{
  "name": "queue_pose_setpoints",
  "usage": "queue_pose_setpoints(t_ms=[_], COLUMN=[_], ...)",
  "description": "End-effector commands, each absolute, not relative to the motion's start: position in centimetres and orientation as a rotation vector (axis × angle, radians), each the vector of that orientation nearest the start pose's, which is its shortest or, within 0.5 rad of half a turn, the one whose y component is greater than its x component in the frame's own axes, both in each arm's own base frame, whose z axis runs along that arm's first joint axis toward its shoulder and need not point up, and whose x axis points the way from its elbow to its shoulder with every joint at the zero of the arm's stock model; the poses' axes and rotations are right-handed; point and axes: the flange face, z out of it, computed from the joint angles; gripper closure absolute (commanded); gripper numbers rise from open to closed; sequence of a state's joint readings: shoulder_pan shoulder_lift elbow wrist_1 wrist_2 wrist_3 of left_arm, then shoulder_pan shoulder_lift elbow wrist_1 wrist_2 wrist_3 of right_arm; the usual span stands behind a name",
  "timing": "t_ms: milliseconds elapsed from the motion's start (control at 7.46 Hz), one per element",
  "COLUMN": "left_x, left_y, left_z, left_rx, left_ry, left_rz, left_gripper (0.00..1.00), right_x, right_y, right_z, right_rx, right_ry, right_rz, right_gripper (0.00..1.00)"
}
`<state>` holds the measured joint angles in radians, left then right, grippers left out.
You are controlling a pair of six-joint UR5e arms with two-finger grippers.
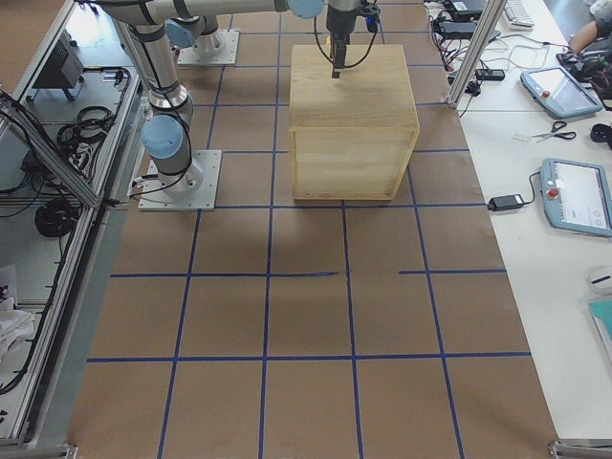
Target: Open upper drawer
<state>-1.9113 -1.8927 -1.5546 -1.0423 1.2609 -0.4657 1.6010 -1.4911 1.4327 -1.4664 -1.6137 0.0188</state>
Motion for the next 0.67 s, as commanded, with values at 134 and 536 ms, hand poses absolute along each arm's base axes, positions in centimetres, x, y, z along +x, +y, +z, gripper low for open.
queue_pose_setpoints(t_ms=[134, 536], left_x=[-36.36, -36.40], left_y=[-53.65, -53.77], left_z=[37.24, 36.86], left_rx=[-0.148, -0.112], left_ry=[3.502, 3.500], left_rz=[-0.139, -0.135], left_gripper=[0.00, 0.00], right_x=[14.49, 14.49], right_y=[-51.62, -51.62], right_z=[50.50, 50.50], right_rx=[-0.019, -0.019], right_ry=[3.185, 3.185], right_rz=[0.072, 0.072], right_gripper=[0.00, 0.00])
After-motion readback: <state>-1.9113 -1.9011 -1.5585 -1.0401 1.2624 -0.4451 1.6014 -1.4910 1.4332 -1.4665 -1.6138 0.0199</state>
